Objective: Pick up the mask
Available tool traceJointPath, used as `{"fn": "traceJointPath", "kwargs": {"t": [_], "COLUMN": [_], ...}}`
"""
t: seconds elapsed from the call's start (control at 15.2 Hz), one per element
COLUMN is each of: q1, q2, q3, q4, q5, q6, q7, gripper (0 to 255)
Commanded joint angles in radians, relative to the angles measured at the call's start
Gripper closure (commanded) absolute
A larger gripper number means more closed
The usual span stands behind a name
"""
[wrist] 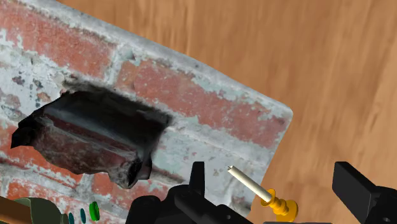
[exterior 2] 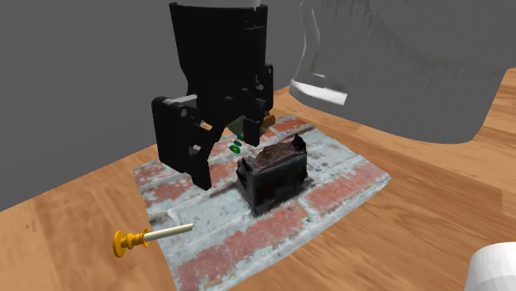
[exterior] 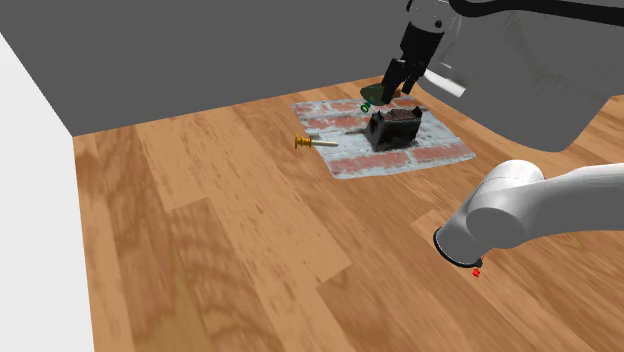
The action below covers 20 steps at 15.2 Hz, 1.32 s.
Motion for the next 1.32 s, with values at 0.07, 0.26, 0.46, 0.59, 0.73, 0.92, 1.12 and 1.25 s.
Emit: {"fn": "traceJointPath", "kwargs": {"t": [0.07, 0.26, 0.46, 0.59, 0.73, 0.92, 1.12, 1.25], "q1": [-0.006, -0.021, -0.034, -0.041, -0.047, -0.057, -0.067, -0.075], "q2": [0.028, 0.116, 0.21, 0.277, 0.345, 0.452, 0.563, 0.639], "q3": [-0.017, -0.066, -0.113, -0.143, -0.172, -0.212, -0.248, -0.27], "q4": [0.009, 0.042, 0.085, 0.121, 0.16, 0.229, 0.308, 0.367], "q5": [-0.013, -0.047, -0.074, -0.088, -0.097, -0.103, -0.099, -0.091], "q6": [0.014, 0.055, 0.093, 0.116, 0.137, 0.164, 0.185, 0.195], "q7": [-0.021, -0.081, -0.141, -0.18, -0.22, -0.279, -0.341, -0.382], "gripper": [0, 0, 0, 0, 0, 0, 0, 0]}}
